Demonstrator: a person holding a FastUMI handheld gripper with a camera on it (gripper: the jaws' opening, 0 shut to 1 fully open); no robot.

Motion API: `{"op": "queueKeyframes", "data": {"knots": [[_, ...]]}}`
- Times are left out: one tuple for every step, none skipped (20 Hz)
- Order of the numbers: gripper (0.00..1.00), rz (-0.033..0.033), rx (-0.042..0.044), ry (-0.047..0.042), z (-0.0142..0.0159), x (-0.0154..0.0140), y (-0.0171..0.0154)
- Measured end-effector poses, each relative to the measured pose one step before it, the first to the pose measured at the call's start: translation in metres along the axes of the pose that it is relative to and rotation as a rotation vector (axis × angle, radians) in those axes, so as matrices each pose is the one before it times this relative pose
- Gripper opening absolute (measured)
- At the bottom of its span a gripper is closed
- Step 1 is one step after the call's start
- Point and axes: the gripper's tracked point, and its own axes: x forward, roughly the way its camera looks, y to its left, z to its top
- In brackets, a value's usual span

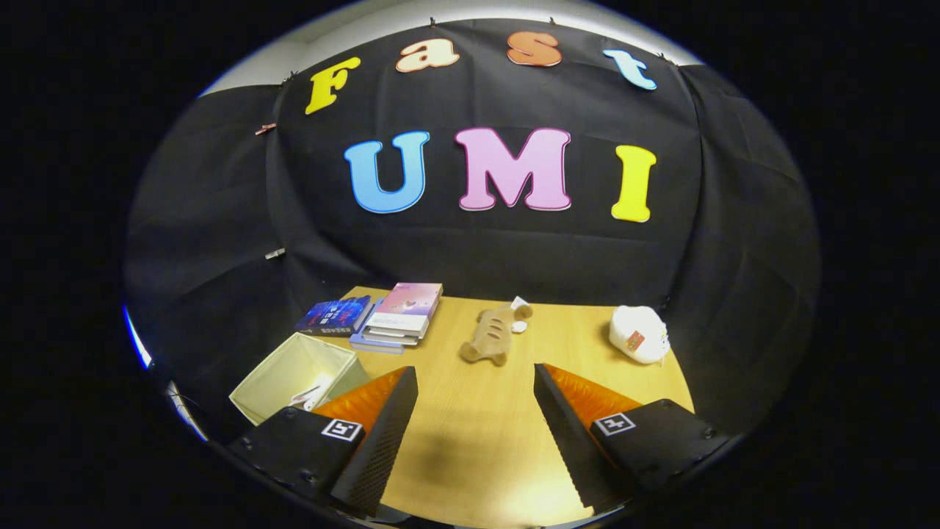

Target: Open the storage box then place both shoes into the box .Put the left shoe in first, then the right shoe, with the right side of both shoes facing outward in a uniform manner.

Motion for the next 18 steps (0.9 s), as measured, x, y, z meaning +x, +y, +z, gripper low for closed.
{"op": "queueKeyframes", "data": {"knots": [[0.98,-0.00098,-0.00738,-0.03102,0.00813,-0.0057,-0.00875],[0.98,-0.00154,-0.01471,-0.03349,0.00794,-0.00394,-0.00879],[0.98,0.002,-0.01526,-0.02308,0.00397,-0.00362,-0.0068],[0.98,0.00507,-0.01945,-0.02508,0.00222,-0.00601,-0.00534],[0.98,0.00471,-0.01412,-0.01603,0.00283,-0.00445,-0.00423],[0.98,0.0119,-0.00181,-0.00729,0.00091,-0.00346,-0.0014],[0.98,0.00878,0.00019,-0.0067,0.00016,-0.00339,-0.00165],[0.98,-0.00763,-0.00728,-0.00531,-0.00063,-0.00373,-0.00671],[0.99,-0.00816,-0.00732,-0.01077,0.0011,-0.00277,-0.00758],[0.98,0.00326,-0.00311,-0.00621,0.00046,-0.00228,-0.00257],[0.98,0.01157,0.00411,-0.00289,-0.00037,-0.00123,-0.00045],[0.98,0.01668,0.00334,-0.00039,-0.00126,-0.00139,0.00012],[0.98,0.01266,0.00026,0.00326,-0.00108,-0.00062,-0.00252],[0.98,0.01289,-0.00051,0.00301,-0.00073,0.0013,-0.00198],[0.98,0.01412,-0.00257,0.0037,-0.00106,-0.00021,-0.00094],[0.98,0.00885,-0.00358,0.00275,-0.00062,0.00042,-0.00209],[0.98,0.00993,-0.00197,-0.00375,0.00064,-0.00086,-0.0016],[0.98,0.01235,-0.00264,-0.00358,0.00035,-0.00022,-0.00027]]}}
